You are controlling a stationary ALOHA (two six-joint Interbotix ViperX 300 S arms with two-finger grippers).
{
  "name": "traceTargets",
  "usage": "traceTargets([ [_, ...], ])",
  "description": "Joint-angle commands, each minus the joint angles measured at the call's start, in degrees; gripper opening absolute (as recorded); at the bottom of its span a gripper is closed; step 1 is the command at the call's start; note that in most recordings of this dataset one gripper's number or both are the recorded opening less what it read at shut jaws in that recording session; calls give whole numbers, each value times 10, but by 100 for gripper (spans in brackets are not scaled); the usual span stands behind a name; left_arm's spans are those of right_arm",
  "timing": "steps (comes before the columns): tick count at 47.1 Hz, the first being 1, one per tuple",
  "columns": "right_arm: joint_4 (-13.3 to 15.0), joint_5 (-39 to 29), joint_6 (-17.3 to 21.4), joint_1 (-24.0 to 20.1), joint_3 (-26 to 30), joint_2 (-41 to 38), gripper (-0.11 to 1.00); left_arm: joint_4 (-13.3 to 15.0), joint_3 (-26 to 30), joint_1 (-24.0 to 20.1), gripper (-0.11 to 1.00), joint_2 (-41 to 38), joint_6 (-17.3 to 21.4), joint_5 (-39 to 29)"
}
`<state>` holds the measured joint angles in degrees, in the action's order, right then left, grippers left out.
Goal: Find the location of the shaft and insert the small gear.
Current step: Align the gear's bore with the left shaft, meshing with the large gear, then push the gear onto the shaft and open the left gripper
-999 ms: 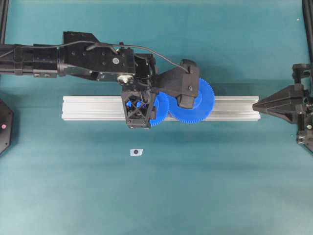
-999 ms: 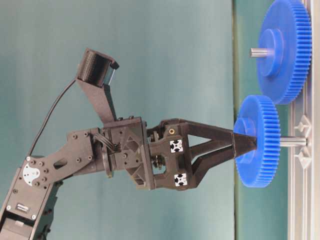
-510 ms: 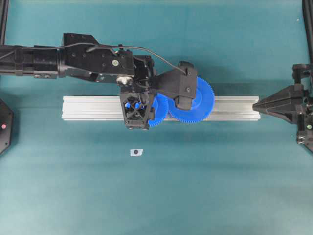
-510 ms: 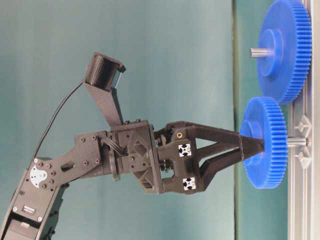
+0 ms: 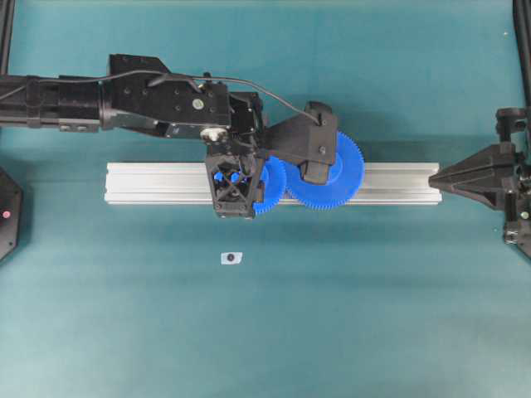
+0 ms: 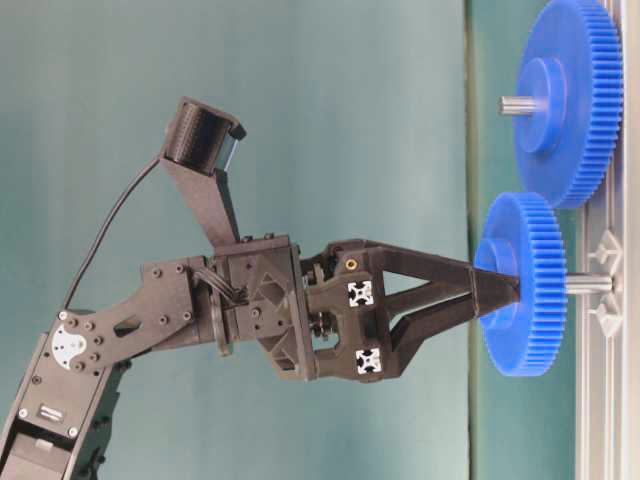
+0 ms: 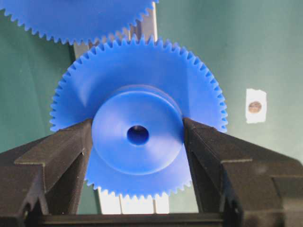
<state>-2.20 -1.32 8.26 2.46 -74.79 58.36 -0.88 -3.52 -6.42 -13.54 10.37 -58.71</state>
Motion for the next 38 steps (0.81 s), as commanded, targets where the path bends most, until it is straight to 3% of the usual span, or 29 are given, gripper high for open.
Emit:
traceTargets([
  [1,-1,3,5,1,6,-4,0,-4,17,-17,64,14,-2,2],
  [5,-1,3,5,2,6,-4,0,-4,18,-15,65,14,-3,2],
  [13,0,3,5,1,6,-4,0,-4,19,-11,80,18,-4,2],
  [38,0,4,5,2,6,-3,0,-4,19,20,80,28,-27,-11],
])
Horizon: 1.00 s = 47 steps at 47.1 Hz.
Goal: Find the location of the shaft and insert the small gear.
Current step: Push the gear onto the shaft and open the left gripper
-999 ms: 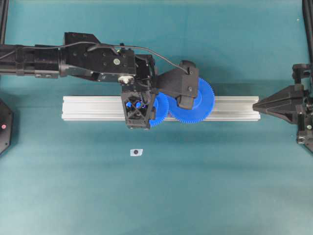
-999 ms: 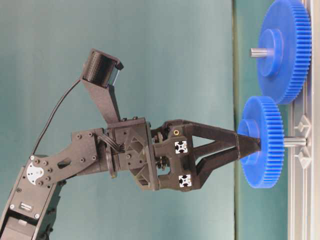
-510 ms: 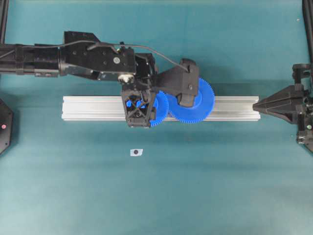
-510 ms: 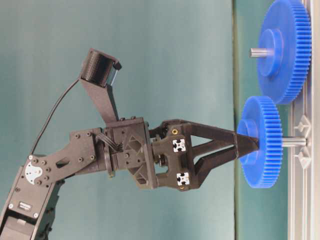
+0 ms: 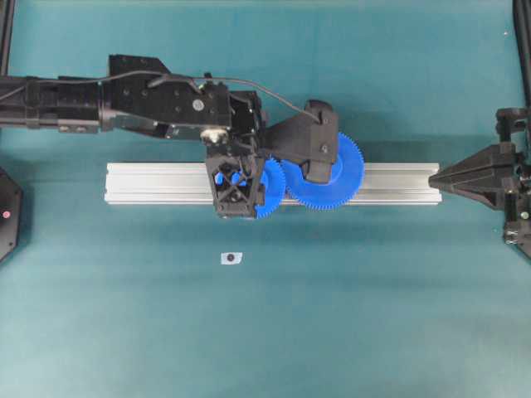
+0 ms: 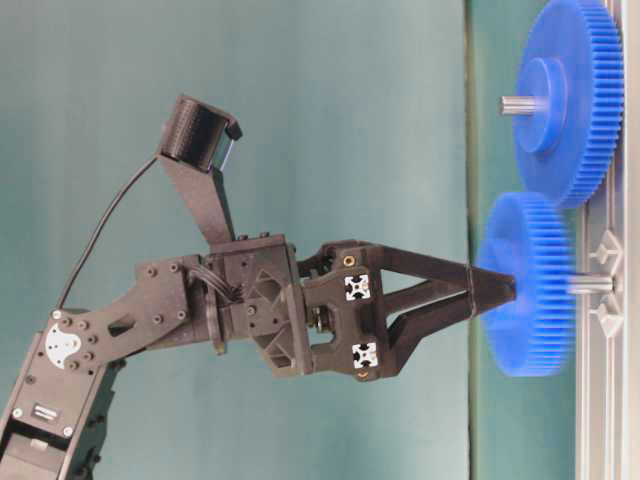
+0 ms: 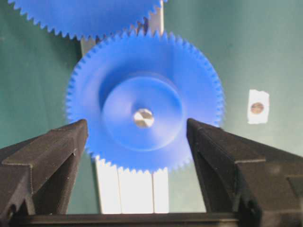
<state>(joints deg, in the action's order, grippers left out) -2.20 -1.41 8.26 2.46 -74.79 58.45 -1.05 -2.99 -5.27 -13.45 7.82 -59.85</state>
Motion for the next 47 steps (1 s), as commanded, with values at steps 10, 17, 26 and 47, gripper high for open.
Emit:
traceTargets([
  [10,-1,4,5,1,5,-4,0,-2,13,11,80,40,-7,-1],
  [17,-1,5,5,2,6,-4,0,-2,13,12,80,43,-7,-1],
  [26,-1,5,5,1,5,-4,0,-2,14,12,80,43,-7,-1],
  [47,-1,5,5,2,6,-4,0,-2,15,13,80,57,-13,-1],
])
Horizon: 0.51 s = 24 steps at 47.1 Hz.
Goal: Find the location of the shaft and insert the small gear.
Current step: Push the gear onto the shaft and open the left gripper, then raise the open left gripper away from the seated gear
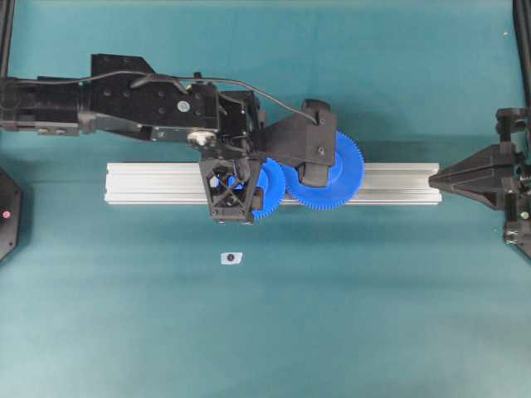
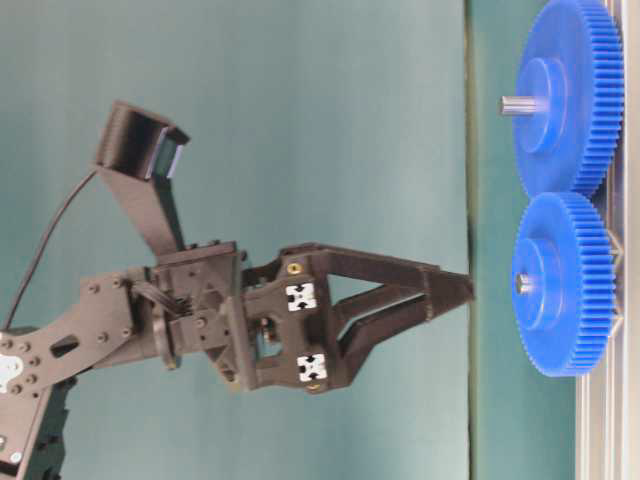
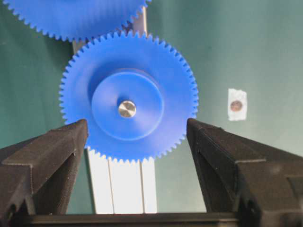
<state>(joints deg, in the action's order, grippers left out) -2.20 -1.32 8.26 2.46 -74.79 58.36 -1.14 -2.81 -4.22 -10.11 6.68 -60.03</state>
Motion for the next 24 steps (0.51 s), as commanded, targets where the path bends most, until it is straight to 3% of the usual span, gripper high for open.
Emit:
traceTargets([
  [1,-1,4,5,2,6,-3,0,-1,13,4,80,25,-2,1],
  [24,0,4,11,2,5,-3,0,-1,12,9,80,38,-4,-2],
])
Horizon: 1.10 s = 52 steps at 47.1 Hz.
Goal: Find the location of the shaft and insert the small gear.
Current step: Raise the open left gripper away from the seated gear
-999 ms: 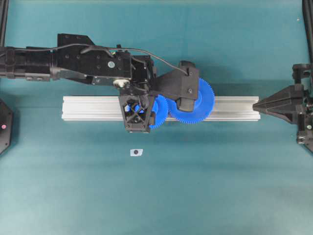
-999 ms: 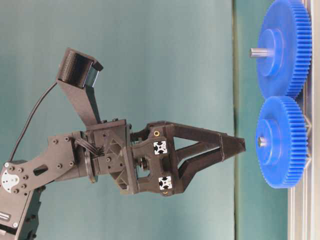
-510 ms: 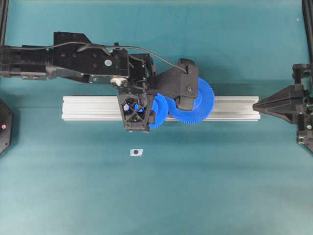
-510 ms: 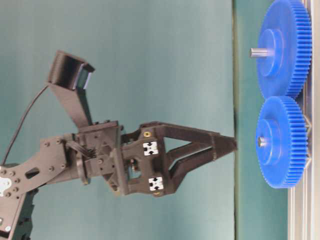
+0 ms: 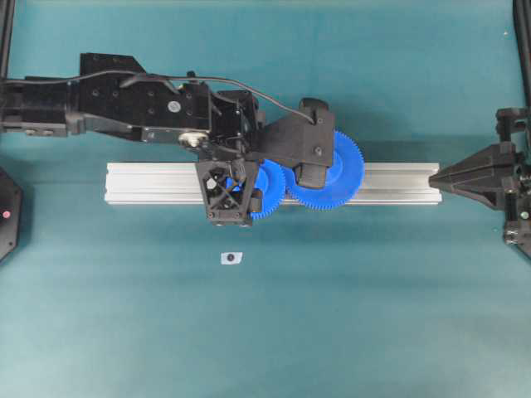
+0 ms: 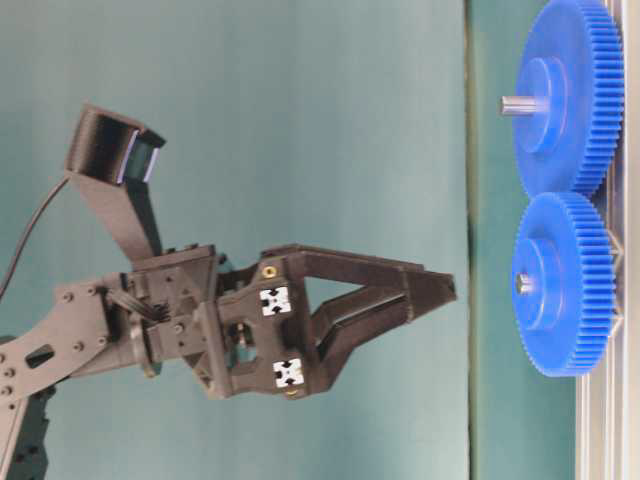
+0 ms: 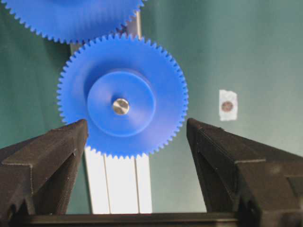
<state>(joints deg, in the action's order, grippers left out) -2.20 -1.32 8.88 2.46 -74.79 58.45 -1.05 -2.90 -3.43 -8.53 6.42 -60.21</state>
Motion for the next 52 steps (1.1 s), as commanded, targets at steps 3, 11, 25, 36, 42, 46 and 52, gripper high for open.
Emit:
traceTargets([
  [3,-1,4,5,1,6,-4,0,-2,14,1,80,23,-1,0],
  [11,-1,4,5,2,5,-4,0,-2,14,1,80,27,-1,0],
  [25,0,4,5,2,5,-4,0,-2,14,1,80,35,-1,-5],
  [36,0,3,6,1,6,-4,0,-2,14,1,80,36,0,-11],
  [42,0,4,6,1,4,-4,0,-2,14,1,80,36,-1,-11],
  [46,0,5,7,2,3,-4,0,-2,14,0,80,37,-1,-11],
  [52,-1,6,12,2,0,-4,0,-2,14,1,80,39,-1,-11],
])
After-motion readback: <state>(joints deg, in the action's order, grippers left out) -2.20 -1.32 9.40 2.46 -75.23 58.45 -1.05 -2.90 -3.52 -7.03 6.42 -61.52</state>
